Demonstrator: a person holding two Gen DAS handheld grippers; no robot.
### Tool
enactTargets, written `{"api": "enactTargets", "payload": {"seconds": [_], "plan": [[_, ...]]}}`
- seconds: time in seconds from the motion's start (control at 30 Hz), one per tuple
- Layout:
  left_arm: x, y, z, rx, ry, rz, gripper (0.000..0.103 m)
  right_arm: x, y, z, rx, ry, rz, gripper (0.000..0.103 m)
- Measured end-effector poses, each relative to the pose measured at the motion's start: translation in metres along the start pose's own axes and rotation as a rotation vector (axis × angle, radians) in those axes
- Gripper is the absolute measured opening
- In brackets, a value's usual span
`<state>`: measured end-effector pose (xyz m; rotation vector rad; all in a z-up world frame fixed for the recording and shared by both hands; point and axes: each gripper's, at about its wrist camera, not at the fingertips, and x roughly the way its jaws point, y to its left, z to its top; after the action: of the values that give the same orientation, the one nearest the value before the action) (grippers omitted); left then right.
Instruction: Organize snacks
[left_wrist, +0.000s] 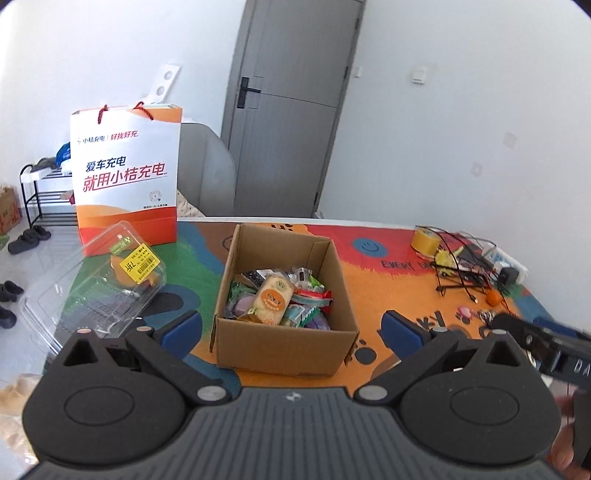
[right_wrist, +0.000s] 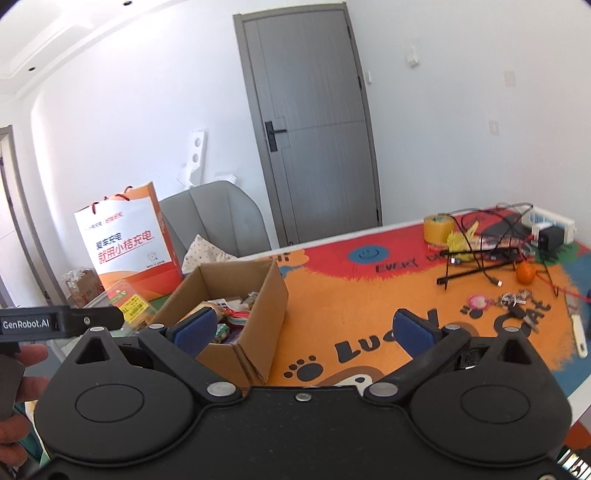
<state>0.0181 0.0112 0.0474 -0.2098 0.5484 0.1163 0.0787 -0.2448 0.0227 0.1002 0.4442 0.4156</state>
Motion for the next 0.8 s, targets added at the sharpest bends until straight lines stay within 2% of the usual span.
{"api": "enactTargets", "payload": {"seconds": [0.47, 0.8], "plan": [[-0.043, 0.008, 0.003, 0.074, -0.060, 0.039, 0.103, -0.031, 0.007, 0.008, -0.048, -0.032, 0.035, 0.103], [-0.049, 0.008, -0.002, 0.096, -0.063, 0.030, 0.103, -0.040, 0.014, 0.007, -0.075, -0.026, 0.061, 0.103]]}}
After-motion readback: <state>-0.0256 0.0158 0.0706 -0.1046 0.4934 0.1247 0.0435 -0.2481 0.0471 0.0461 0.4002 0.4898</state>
